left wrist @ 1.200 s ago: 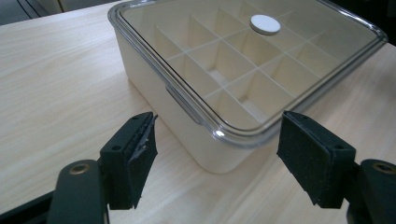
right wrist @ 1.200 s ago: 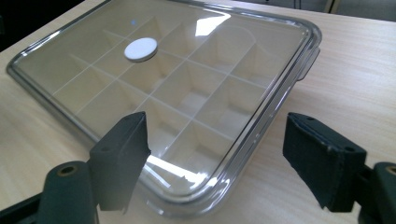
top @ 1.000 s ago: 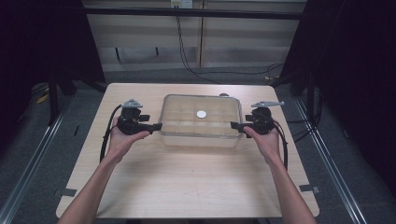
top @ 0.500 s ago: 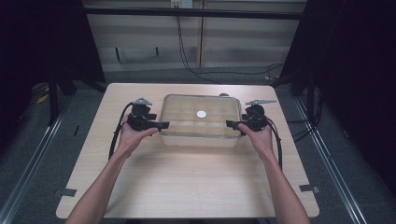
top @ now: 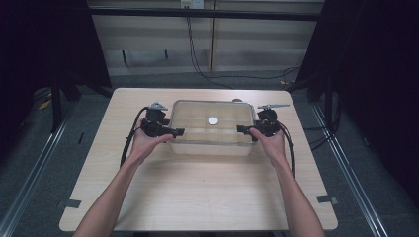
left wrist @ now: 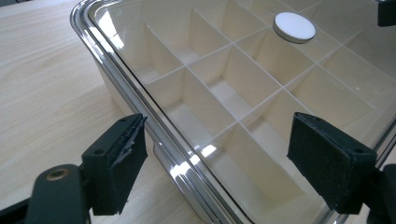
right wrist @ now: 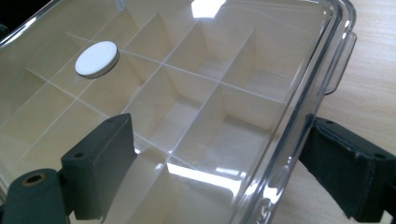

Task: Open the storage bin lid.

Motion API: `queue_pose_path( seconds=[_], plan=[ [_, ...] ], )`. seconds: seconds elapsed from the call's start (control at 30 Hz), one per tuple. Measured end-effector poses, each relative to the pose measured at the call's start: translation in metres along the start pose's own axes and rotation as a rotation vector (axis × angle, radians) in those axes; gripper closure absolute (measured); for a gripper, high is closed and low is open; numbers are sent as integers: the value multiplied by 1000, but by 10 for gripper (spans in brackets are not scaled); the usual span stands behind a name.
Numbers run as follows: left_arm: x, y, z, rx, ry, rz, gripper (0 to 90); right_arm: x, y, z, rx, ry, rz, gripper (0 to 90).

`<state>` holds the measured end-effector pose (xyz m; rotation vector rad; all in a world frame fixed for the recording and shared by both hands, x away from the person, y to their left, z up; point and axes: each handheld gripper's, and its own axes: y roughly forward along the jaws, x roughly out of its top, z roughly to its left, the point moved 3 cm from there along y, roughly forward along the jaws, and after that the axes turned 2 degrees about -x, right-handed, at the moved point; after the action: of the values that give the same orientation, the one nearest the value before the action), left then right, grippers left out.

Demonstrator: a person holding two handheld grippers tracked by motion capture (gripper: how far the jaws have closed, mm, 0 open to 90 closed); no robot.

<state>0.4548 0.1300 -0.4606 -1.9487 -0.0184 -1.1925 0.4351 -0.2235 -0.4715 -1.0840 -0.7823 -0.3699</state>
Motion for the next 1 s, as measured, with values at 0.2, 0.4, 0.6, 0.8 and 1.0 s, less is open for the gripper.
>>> queue_pose_path(
  seconds=[0.2, 0.4, 0.6, 0.8, 1.0],
  plan=[
    [1, 1, 2, -7, -13, 3, 191, 0, 3, 0, 4, 14, -4, 88],
    [1, 0, 3, -2, -21, -1, 192, 0, 4, 1, -2, 14, -9, 88],
    [1, 3, 7, -24, -54, -1, 202, 0, 4, 1, -5, 14, -14, 88],
    [3, 2, 4, 3, -34, 0, 215, -1, 7, 0, 15, 33, -28, 88],
    [6, -4, -3, 23, 11, -36, 288, 0, 7, 1, -28, 30, -45, 95]
  ],
)
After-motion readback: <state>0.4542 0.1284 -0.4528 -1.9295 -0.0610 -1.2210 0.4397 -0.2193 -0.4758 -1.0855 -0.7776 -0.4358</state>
